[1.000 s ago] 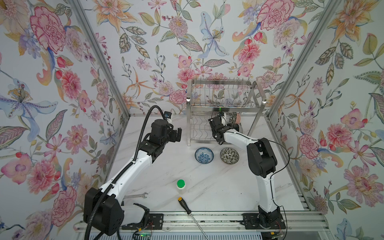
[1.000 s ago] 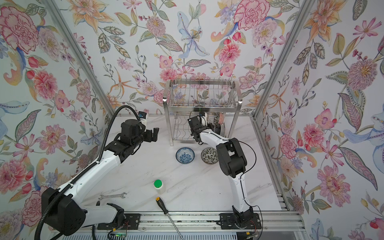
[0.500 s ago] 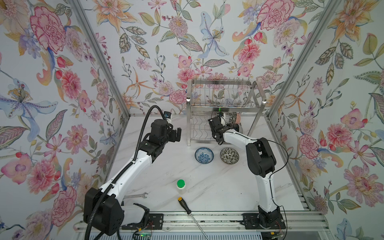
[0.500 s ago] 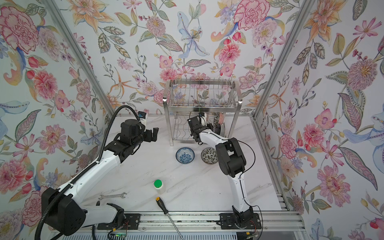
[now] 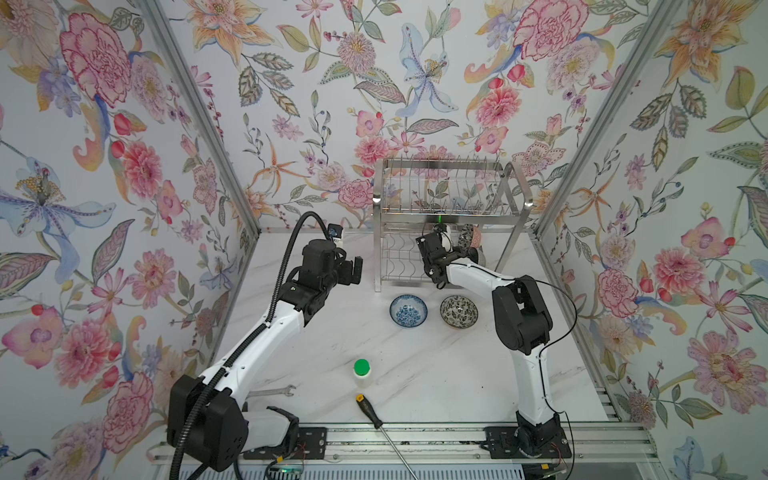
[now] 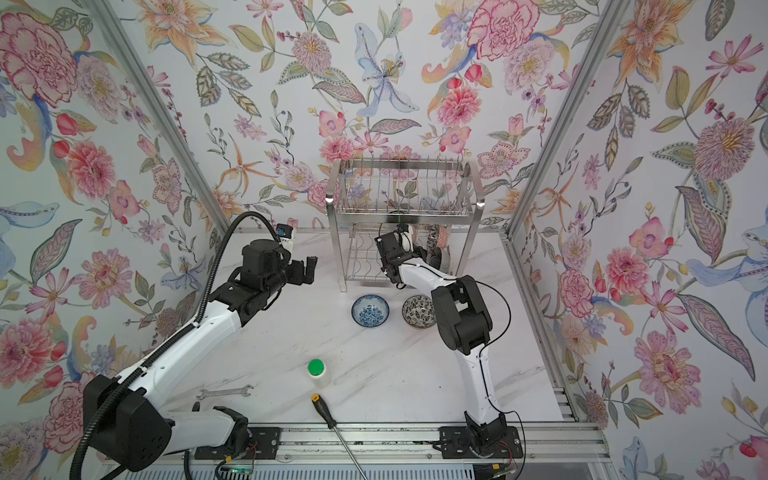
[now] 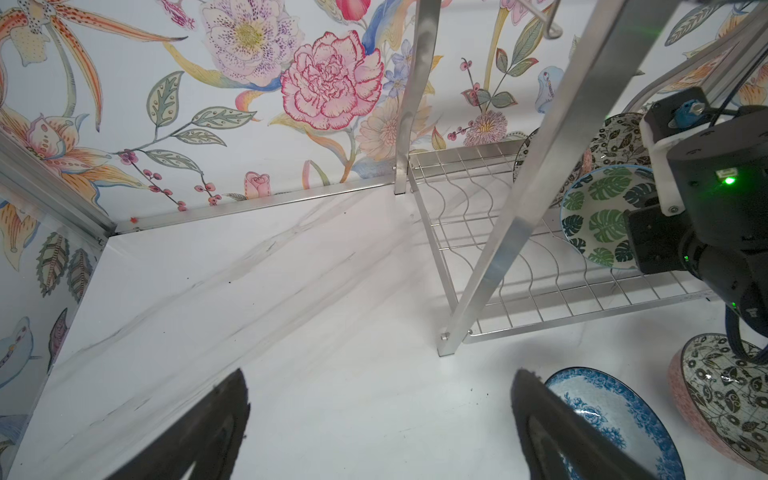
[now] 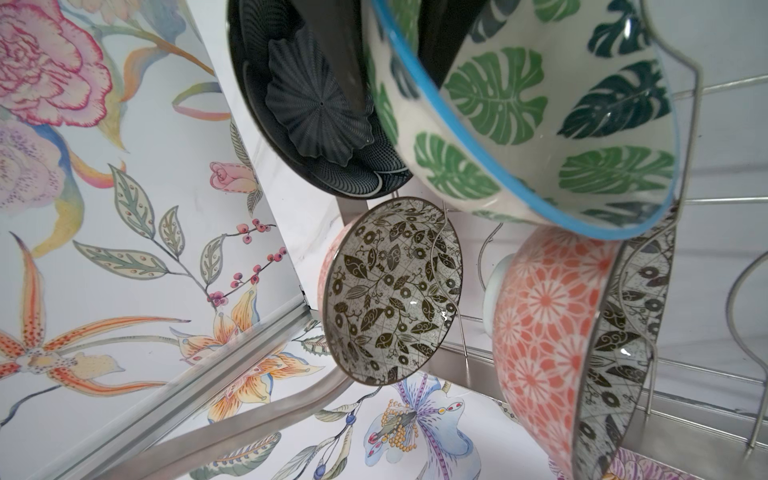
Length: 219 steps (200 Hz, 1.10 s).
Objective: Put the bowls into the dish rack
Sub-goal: 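Lower the monstera bowl upright into a rack slot with right gripper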
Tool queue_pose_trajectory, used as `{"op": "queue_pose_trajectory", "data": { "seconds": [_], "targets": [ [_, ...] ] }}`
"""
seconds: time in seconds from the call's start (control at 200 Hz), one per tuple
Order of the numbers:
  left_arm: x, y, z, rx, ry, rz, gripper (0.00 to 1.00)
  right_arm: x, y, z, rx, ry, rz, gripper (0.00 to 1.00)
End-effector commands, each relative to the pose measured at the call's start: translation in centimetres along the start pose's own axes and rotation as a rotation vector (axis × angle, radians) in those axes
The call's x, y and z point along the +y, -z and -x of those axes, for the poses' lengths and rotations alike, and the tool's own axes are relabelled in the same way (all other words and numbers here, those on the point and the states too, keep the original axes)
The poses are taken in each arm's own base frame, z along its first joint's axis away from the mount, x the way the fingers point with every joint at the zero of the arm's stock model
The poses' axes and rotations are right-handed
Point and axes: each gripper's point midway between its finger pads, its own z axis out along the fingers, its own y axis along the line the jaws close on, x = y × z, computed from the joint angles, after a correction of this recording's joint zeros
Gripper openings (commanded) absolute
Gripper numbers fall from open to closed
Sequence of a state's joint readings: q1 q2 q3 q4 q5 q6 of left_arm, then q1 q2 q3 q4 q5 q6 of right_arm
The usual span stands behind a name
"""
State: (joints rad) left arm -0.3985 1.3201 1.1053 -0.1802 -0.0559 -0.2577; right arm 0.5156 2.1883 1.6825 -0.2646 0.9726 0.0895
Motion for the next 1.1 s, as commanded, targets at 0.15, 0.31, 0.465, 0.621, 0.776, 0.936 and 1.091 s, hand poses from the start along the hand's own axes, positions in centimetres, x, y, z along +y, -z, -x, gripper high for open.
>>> {"op": "queue_pose_trajectory", "data": {
  "seconds": [0.15, 0.31, 0.465, 0.621, 0.776, 0.936, 1.091],
  "targets": [
    [0.2, 0.2, -0.2, 0.001, 0.009, -0.005, 0.99, 0.3, 0.0, 1.2, -0.018, -0.026, 0.036, 0.24],
    [0.2, 0.2, -0.3, 0.002, 0.009, -0.006, 0.99, 0.9, 0.6, 1.9, -0.043, -0.028, 0.073, 0.24],
    [0.3, 0.1, -0.3, 0.003, 0.009, -0.003, 0.99, 1.6, 1.1, 2.3, -0.058, -0.022, 0.104, 0.25],
    [0.3, 0.1, -0.4, 0.006, 0.008, -0.003, 0.99, 1.9, 1.3, 2.5, -0.062, -0.02, 0.125, 0.29],
    [0.3, 0.0, -0.3, 0.005, 0.008, -0.004, 0.99, 2.1, 1.5, 2.6, -0.065, -0.021, 0.14, 0.33],
    [0.2, -0.1, -0.2, 0.004, 0.01, -0.009, 0.99, 2.4, 1.9, 2.8, -0.07, -0.019, 0.156, 0.37],
    [0.1, -0.2, -0.1, 0.002, 0.009, -0.013, 0.99, 2.3, 2.1, 3.0, -0.075, -0.019, 0.158, 0.41]
  ]
}}
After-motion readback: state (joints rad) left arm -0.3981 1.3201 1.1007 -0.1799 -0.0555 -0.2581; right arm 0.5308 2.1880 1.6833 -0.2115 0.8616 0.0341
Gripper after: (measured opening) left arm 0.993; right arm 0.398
